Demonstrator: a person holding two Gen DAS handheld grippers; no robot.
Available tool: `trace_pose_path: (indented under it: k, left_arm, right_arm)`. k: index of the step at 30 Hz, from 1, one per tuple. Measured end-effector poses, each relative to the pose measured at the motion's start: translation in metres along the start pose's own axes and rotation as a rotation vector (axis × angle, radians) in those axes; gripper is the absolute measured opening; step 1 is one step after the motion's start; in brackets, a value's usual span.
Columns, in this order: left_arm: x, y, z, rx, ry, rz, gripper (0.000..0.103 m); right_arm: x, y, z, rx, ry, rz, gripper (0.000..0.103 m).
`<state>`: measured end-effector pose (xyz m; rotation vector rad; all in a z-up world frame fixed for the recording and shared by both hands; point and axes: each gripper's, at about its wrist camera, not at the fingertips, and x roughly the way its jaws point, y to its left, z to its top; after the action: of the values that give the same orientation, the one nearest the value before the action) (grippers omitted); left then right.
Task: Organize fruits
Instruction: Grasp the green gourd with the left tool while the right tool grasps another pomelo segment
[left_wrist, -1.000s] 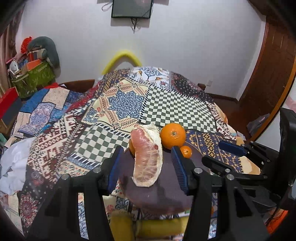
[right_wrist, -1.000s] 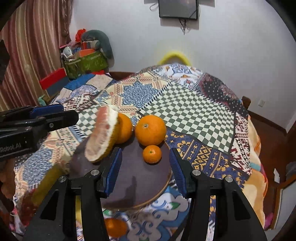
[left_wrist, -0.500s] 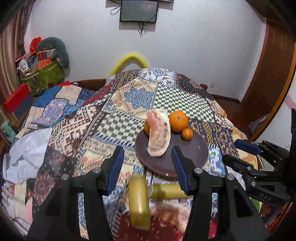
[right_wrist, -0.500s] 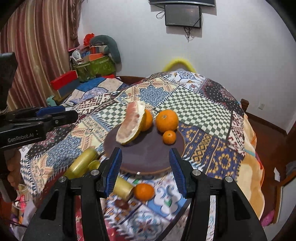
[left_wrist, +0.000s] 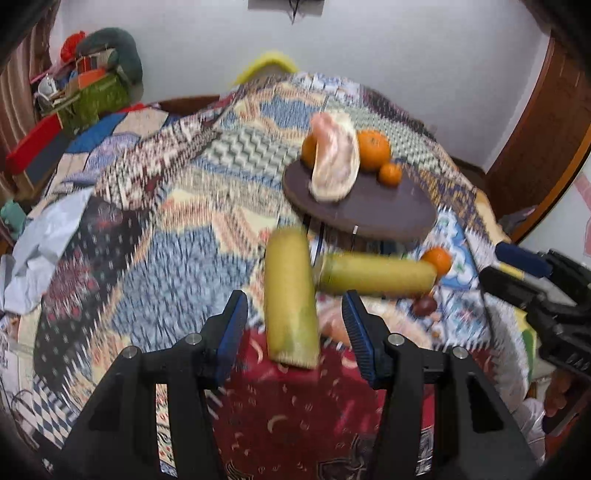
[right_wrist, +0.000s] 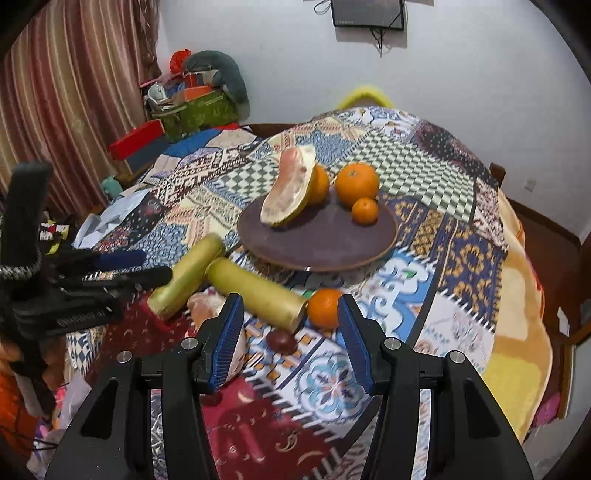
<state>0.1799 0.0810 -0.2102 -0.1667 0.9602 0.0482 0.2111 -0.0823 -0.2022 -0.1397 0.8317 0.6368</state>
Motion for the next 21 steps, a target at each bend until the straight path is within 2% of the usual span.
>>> trace_pose_path:
  k: [6,10,14,20,21]
  left_arm:
    - [0.016,0.006,-0.017,-0.044,0.047,-0.031,0.051]
    - [0.021,0.005,-0.02,-0.044,0.05,-0.031,0.036]
    - [0.021,0.012,-0.02,-0.068,0.048,-0.062,0.036]
    - [-0.002,0.015,-0.022,-0.036,0.007,-0.034,0.036]
    - [-0.008,0.015,-0.024,-0.031,-0.001,-0.032,0.036]
  right_arm:
    - [0.008,0.008,-0.009,-0.006,0.034,0.011,0.049]
    - [0.013,0.014,-0.013,-0.011,0.051,0.019,0.049]
    - [0.017,0.021,-0.015,-0.025,0.069,0.032,0.049]
    - [0.026,0.032,-0.015,-0.053,0.092,0.052,0.05]
    - [0.029,0.034,-0.015,-0.055,0.098,0.059,0.052]
